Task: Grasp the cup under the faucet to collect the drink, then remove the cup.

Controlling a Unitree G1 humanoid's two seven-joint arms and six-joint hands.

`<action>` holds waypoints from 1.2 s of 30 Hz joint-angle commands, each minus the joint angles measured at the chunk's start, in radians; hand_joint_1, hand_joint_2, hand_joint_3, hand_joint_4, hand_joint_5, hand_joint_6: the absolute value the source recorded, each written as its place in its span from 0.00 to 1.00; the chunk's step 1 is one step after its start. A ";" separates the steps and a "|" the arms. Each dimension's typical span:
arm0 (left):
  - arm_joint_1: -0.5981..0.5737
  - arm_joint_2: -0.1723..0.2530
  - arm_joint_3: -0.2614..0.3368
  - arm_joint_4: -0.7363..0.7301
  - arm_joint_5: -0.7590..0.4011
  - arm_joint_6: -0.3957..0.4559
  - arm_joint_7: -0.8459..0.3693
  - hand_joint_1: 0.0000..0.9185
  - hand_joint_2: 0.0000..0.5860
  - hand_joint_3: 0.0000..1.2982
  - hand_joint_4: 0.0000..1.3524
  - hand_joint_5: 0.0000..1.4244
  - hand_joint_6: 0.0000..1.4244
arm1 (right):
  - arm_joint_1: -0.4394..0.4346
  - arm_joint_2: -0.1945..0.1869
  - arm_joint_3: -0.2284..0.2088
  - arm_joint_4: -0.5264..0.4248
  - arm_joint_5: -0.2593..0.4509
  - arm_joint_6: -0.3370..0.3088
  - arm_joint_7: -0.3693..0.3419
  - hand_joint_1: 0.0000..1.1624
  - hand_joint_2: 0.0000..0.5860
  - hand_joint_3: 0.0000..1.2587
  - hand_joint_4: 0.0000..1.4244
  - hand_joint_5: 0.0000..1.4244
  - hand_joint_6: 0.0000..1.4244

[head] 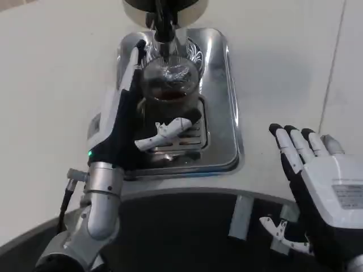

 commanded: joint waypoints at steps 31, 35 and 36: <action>0.103 -0.006 -0.037 -0.142 0.062 0.057 0.256 0.75 0.06 0.89 0.91 0.95 1.00 | -0.057 -0.009 -0.053 0.011 0.070 -0.001 0.055 0.56 0.62 0.00 0.00 0.00 0.01; 0.160 0.030 -0.029 -0.212 0.065 0.041 0.243 0.76 0.00 0.91 0.90 0.95 1.00 | -0.048 -0.020 -0.054 0.010 0.087 -0.008 0.033 0.56 0.62 0.00 0.00 0.00 0.01; 0.173 0.037 -0.026 -0.231 0.063 0.038 0.238 0.76 0.00 0.91 0.90 0.95 1.00 | -0.044 -0.024 -0.054 0.009 0.088 -0.012 0.027 0.56 0.62 0.00 0.00 0.00 0.01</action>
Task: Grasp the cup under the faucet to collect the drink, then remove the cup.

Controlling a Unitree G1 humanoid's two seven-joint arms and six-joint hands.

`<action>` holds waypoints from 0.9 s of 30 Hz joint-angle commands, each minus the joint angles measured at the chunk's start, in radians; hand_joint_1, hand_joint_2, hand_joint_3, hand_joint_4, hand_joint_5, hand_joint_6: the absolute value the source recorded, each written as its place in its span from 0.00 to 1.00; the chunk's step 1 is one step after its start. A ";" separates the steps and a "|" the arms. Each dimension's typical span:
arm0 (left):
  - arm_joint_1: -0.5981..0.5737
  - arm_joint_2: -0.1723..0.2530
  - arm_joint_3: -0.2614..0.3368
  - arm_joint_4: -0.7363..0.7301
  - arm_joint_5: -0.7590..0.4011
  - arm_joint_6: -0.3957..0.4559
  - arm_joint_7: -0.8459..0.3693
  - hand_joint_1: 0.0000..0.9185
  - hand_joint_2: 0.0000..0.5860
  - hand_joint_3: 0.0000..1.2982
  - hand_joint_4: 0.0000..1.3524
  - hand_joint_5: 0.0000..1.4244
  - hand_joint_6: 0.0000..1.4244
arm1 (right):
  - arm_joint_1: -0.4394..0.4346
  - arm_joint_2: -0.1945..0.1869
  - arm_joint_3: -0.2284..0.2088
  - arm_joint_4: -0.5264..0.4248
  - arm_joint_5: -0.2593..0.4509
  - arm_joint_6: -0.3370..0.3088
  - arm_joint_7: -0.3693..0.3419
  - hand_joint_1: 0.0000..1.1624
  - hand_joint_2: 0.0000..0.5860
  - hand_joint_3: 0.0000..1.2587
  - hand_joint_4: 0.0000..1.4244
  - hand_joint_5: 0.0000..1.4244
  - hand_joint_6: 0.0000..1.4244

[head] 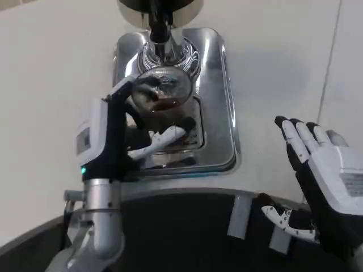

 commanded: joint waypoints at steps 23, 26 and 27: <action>0.410 0.125 0.182 -0.557 -0.063 -0.125 -0.237 0.77 0.00 0.91 0.90 0.95 1.00 | 0.044 -0.068 0.031 -0.014 0.041 -0.101 -0.083 0.45 0.68 0.00 0.00 0.00 0.00; 0.465 0.144 0.207 -0.615 -0.091 -0.147 -0.290 0.77 0.00 0.91 0.90 0.95 1.00 | 0.057 -0.093 0.027 -0.021 0.049 -0.138 -0.099 0.33 0.75 0.00 0.00 0.00 0.00; 0.481 0.148 0.214 -0.633 -0.097 -0.154 -0.305 0.77 0.00 0.91 0.90 0.95 1.00 | 0.060 -0.102 0.025 -0.021 0.053 -0.151 -0.105 0.31 0.75 0.00 0.00 0.00 0.00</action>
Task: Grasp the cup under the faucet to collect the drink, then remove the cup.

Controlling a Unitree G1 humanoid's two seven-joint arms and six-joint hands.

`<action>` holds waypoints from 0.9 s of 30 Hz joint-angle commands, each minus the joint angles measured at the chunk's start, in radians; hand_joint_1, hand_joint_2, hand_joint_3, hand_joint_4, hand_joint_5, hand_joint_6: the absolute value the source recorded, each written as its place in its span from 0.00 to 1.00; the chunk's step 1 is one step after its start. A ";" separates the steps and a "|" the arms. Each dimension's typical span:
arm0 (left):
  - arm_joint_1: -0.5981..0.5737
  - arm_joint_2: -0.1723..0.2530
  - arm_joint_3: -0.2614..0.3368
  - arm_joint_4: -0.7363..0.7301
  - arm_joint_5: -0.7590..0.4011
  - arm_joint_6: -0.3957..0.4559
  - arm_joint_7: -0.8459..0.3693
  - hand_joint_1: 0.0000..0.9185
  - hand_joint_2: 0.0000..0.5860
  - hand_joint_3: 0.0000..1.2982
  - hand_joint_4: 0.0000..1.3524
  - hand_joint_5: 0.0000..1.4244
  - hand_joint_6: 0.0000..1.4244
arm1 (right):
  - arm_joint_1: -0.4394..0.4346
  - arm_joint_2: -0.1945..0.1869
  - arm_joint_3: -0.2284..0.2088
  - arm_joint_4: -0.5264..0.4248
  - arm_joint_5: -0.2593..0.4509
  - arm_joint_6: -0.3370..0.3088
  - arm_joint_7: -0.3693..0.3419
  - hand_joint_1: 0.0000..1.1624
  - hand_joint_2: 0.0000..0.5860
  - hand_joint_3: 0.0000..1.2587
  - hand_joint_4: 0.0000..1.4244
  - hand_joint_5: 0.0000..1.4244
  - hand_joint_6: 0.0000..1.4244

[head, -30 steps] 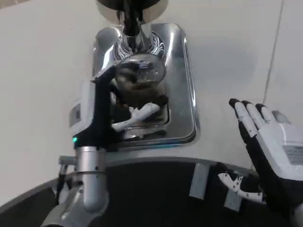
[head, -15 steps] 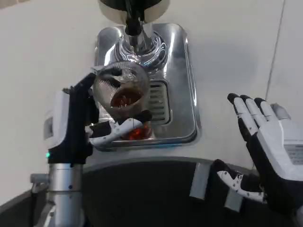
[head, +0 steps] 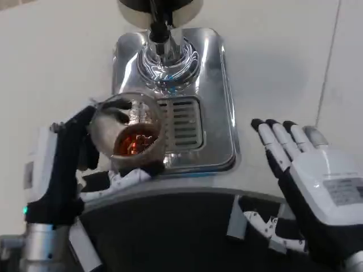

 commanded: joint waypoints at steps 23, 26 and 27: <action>0.349 0.052 0.111 -0.361 -0.222 -0.215 -0.401 0.76 0.00 0.91 0.90 0.95 1.00 | 0.226 -0.056 0.014 -0.041 -0.011 -0.251 -0.338 0.13 0.98 0.00 0.00 0.00 0.00; 0.353 0.037 0.111 -0.365 -0.215 -0.217 -0.416 0.76 0.00 0.91 0.90 0.95 1.00 | 0.238 -0.056 0.006 -0.019 -0.009 -0.258 -0.361 0.14 0.99 0.00 0.00 0.00 0.00; 0.354 0.033 0.112 -0.366 -0.214 -0.219 -0.421 0.76 0.00 0.91 0.90 0.95 1.00 | 0.238 -0.059 0.001 -0.013 -0.007 -0.261 -0.368 0.14 0.99 0.00 0.00 0.00 0.00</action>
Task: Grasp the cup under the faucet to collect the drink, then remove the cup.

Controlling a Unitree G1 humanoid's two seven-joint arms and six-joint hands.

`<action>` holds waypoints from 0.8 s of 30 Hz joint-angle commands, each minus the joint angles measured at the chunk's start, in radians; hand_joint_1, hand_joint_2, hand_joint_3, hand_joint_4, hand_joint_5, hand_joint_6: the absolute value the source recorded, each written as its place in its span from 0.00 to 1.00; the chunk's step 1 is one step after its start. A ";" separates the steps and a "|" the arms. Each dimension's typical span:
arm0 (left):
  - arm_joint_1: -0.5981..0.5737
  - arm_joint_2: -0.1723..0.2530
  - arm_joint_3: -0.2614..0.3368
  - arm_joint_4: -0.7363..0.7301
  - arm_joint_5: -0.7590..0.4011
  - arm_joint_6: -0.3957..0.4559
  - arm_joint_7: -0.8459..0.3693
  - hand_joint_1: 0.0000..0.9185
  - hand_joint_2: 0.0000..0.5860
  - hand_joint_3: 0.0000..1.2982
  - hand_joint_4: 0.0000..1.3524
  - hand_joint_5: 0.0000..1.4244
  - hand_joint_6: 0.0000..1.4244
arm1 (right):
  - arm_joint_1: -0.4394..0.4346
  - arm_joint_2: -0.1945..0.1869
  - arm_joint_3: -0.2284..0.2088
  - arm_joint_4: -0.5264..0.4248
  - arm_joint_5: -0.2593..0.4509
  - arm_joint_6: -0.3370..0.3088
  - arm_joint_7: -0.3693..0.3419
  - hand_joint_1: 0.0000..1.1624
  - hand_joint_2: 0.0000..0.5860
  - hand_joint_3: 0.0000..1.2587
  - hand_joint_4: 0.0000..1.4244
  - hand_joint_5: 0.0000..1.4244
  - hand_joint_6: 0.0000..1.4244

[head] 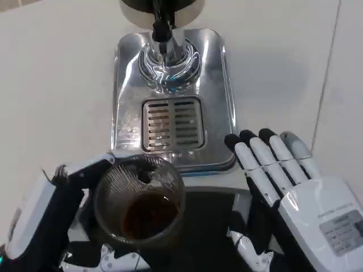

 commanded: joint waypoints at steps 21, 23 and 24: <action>0.013 -0.054 0.045 -0.024 -0.049 -0.060 -0.060 0.76 0.00 0.91 0.90 0.95 1.00 | 0.124 0.009 -0.006 -0.050 -0.020 -0.034 -0.037 0.19 0.99 0.00 0.00 0.00 0.00; 0.007 -0.055 0.046 -0.022 -0.052 -0.058 -0.064 0.76 0.00 0.91 0.90 0.95 1.00 | 0.118 0.008 -0.008 -0.047 -0.018 -0.032 -0.033 0.19 0.99 0.00 0.00 0.00 0.00; 0.005 -0.055 0.047 -0.022 -0.053 -0.057 -0.065 0.76 0.00 0.91 0.90 0.95 1.00 | 0.113 0.008 -0.008 -0.045 -0.016 -0.031 -0.030 0.20 0.99 0.00 0.00 0.00 0.00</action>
